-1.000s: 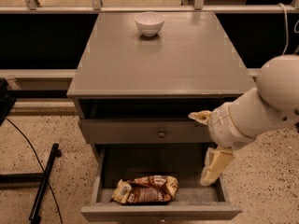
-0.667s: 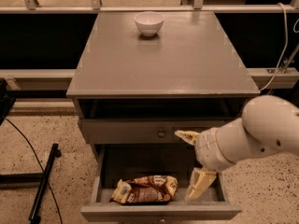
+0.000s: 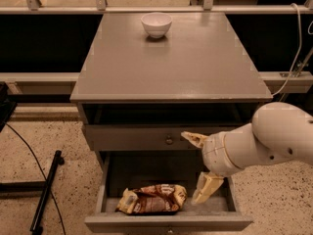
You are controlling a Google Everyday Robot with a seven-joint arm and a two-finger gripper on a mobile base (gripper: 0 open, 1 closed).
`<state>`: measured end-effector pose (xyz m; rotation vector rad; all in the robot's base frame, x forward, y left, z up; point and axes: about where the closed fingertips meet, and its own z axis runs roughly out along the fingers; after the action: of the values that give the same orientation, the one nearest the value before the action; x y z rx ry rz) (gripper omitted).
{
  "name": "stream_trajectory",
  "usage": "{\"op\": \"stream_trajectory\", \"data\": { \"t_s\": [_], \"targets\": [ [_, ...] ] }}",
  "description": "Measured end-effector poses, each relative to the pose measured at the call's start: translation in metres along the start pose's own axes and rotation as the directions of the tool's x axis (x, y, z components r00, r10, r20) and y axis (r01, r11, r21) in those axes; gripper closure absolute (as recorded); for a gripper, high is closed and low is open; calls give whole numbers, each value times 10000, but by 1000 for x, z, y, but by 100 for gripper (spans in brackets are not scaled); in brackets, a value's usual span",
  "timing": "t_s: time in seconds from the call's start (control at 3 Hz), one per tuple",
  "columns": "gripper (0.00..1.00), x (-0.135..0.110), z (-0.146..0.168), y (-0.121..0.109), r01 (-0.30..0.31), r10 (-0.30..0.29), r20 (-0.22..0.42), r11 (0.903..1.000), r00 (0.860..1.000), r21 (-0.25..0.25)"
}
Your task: Pick brown chip bag from middle drawer and place on counter
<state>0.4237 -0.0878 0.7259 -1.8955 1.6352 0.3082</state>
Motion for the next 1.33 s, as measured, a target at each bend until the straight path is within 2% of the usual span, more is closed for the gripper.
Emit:
{"op": "stream_trajectory", "data": {
  "t_s": [0.33, 0.67, 1.0, 1.33],
  "targets": [
    [0, 32, 29, 6, -289, 291, 79, 9992, 9995, -290],
    [0, 80, 71, 15, -670, 690, 337, 9961, 9970, -568],
    [0, 110, 104, 21, -925, 975, 576, 9922, 9936, -839],
    [0, 143, 145, 26, -1446, 1536, 950, 9849, 9836, -956]
  ]
}}
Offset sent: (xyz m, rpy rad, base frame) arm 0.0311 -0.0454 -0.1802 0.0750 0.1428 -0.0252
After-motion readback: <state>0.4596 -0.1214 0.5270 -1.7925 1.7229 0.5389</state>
